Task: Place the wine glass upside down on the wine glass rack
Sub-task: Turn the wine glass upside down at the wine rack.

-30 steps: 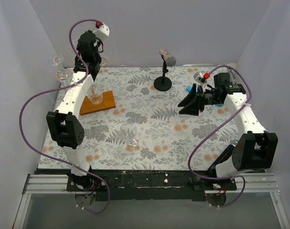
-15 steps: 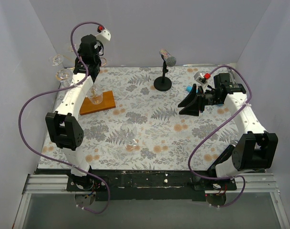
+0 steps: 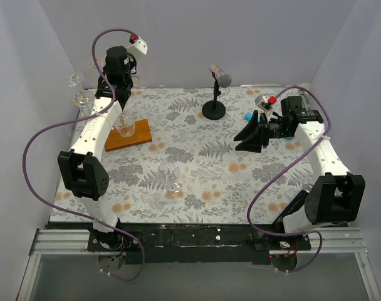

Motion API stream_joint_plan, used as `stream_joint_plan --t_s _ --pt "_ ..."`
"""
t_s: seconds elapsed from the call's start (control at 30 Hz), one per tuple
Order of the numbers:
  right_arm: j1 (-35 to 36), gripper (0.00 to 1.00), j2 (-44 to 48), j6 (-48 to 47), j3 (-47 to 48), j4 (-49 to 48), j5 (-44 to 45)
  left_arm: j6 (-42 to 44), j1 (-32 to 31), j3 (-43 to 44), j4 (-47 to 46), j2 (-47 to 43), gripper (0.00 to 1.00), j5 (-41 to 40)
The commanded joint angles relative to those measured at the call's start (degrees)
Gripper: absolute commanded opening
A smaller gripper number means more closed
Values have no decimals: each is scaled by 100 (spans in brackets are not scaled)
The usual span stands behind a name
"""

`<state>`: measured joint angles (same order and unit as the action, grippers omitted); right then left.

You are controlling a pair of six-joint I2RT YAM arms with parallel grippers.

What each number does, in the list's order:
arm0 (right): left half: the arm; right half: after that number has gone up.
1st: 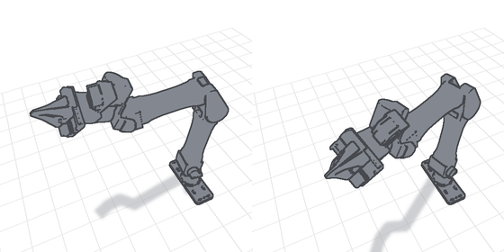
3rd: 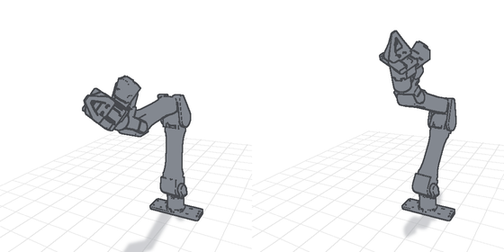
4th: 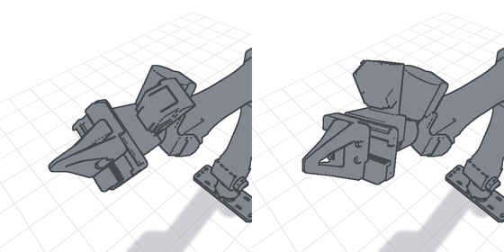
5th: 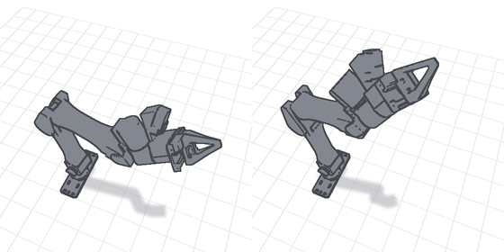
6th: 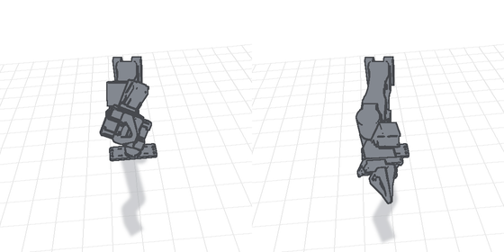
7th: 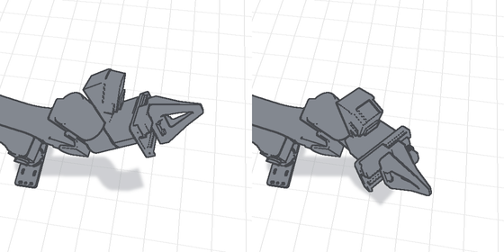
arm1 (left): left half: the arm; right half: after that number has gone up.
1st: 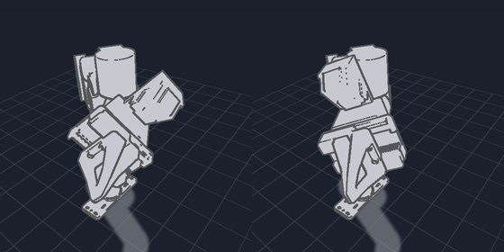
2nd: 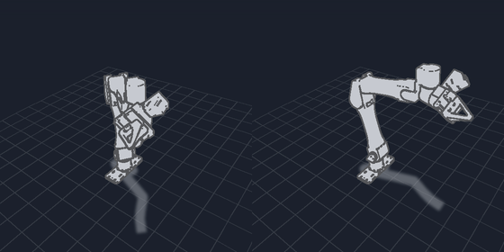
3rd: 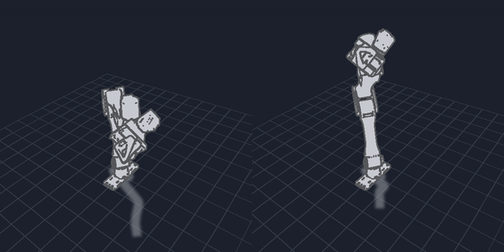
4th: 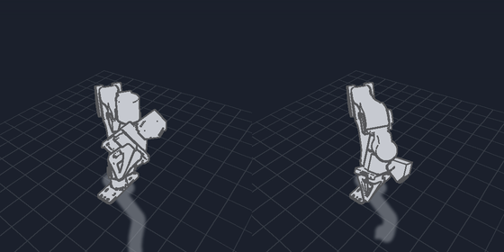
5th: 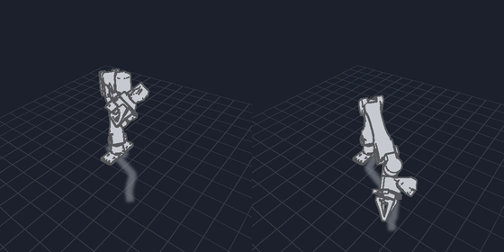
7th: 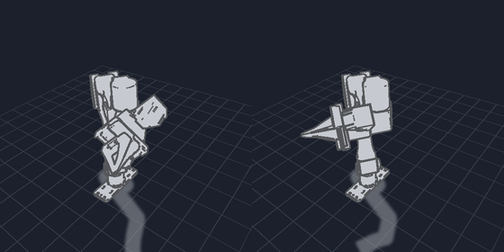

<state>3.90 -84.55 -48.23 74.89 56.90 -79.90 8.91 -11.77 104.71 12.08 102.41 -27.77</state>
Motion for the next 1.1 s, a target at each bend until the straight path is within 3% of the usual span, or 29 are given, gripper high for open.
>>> stream_joint_plan --t_s 0.0,1.07 --pt "32 61 44 -73 228 49 -166 -73 -89 120 -136 -564 0 114" --pt "32 61 71 -81 219 22 -105 -390 -458 366 216 -591 0 553"
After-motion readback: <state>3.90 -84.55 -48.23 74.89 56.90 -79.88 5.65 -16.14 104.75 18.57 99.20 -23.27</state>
